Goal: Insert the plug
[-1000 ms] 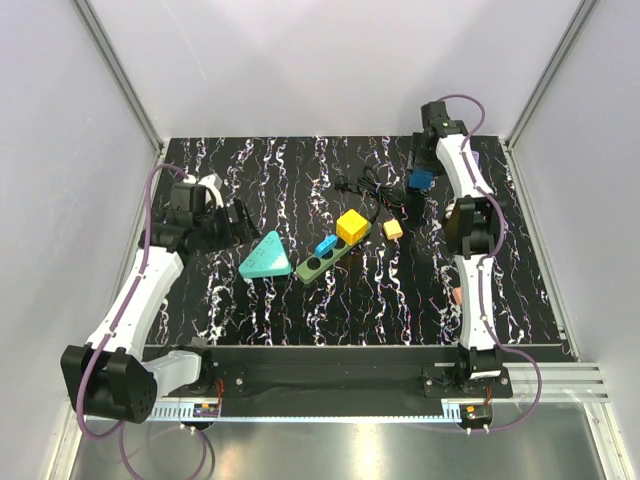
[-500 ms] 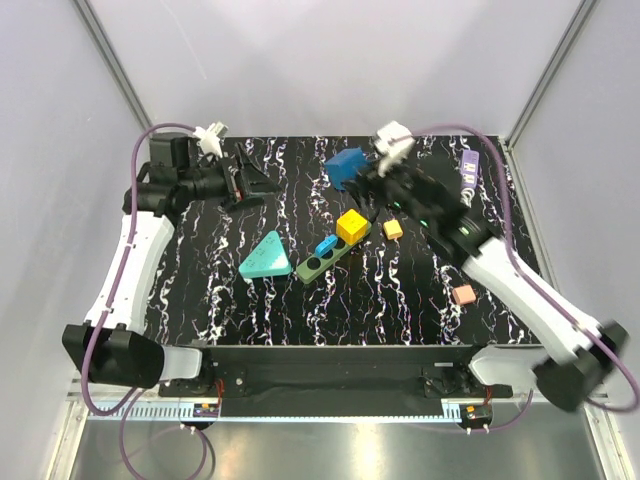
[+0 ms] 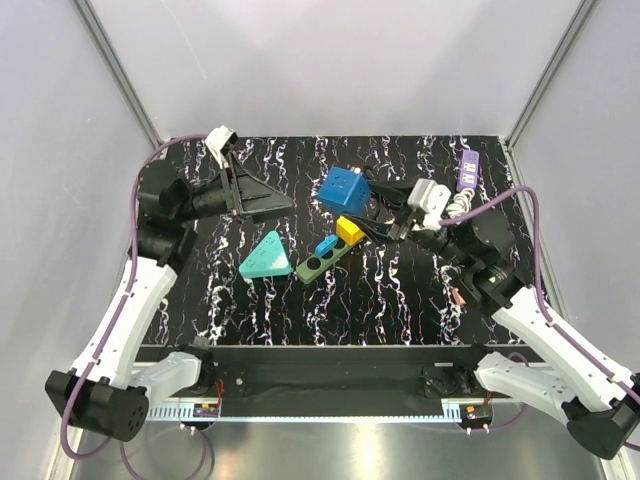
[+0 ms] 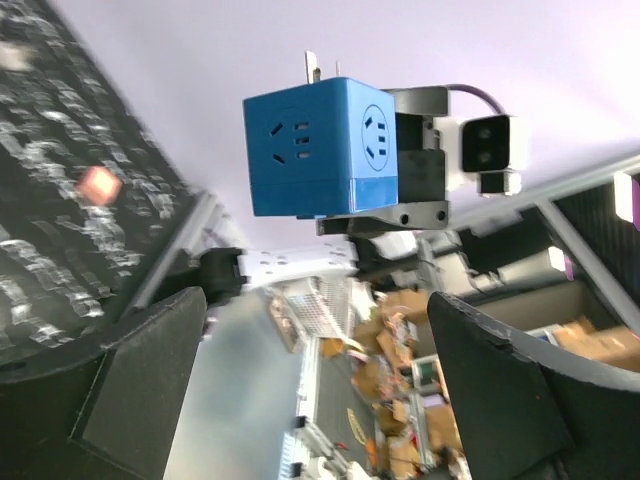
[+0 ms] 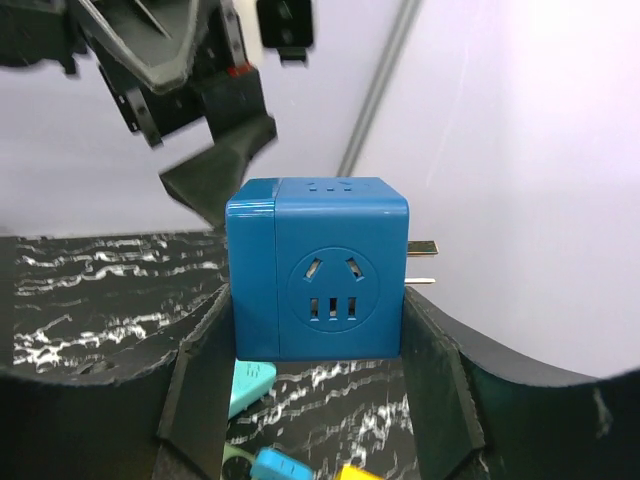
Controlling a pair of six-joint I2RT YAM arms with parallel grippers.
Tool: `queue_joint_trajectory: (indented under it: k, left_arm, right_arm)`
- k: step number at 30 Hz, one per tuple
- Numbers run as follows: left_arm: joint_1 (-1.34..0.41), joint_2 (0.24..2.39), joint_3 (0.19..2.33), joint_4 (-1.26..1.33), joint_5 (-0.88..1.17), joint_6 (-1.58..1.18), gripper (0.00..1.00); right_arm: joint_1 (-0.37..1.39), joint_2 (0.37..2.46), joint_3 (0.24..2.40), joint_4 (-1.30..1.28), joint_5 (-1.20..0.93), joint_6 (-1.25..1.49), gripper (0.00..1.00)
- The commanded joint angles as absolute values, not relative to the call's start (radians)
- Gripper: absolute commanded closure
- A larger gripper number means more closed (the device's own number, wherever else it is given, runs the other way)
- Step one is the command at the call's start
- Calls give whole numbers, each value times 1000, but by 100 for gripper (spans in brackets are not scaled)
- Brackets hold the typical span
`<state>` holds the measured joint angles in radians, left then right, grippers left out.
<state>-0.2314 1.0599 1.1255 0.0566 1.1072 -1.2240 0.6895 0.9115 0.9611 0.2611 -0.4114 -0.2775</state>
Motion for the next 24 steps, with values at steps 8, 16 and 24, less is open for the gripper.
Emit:
queue_joint_trajectory:
  k: [8, 16, 24]
  left_arm:
    - [-359, 1060, 1025, 526, 941, -1534, 1]
    - [-482, 1097, 982, 715, 738, -1618, 1]
    - [-532, 1147, 991, 715, 620, -1605, 1]
  right_arm:
    - [775, 874, 905, 557, -401, -339, 100]
    - [790, 897, 890, 658, -252, -417, 100]
    - [798, 954, 899, 744, -170, -485, 100]
